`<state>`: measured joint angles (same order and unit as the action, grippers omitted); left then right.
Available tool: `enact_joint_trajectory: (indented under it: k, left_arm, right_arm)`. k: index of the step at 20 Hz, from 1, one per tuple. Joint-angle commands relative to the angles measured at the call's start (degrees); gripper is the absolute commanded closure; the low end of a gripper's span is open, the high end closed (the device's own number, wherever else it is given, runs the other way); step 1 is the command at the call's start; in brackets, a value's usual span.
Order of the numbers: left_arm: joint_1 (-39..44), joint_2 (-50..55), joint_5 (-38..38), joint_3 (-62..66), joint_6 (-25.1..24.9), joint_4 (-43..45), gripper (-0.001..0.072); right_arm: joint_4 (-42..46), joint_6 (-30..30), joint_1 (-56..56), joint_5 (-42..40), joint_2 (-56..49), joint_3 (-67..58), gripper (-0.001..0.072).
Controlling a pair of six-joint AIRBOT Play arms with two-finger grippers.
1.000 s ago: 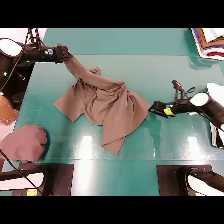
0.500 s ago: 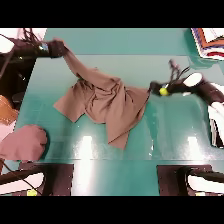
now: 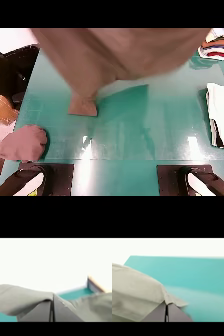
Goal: Fold the shirts.
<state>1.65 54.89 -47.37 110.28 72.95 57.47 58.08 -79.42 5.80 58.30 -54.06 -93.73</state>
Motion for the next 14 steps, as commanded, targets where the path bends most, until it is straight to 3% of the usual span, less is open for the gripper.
enact_joint_trajectory:
  k: [1,6,10,14]
  left_arm:
    - [0.0,-5.5,-0.1,6.3,0.0,1.0,0.0682]
    - [0.0,-6.2,0.5,8.9,0.1,0.9,0.0683]
    - [0.0,-2.1,-0.5,6.4,0.1,3.1,0.0683]
    - [0.0,9.5,-5.3,-0.8,5.0,7.0,0.0682]
  right_arm:
    - [5.1,0.4,-0.8,5.2,6.7,-8.4,0.0699]
    - [12.8,-1.4,-0.8,8.4,7.1,-17.5,0.07]
    - [14.6,-4.8,-0.8,17.5,-1.6,-24.2,0.07]
    - [14.6,-6.7,-0.8,21.8,-12.1,-16.5,0.07]
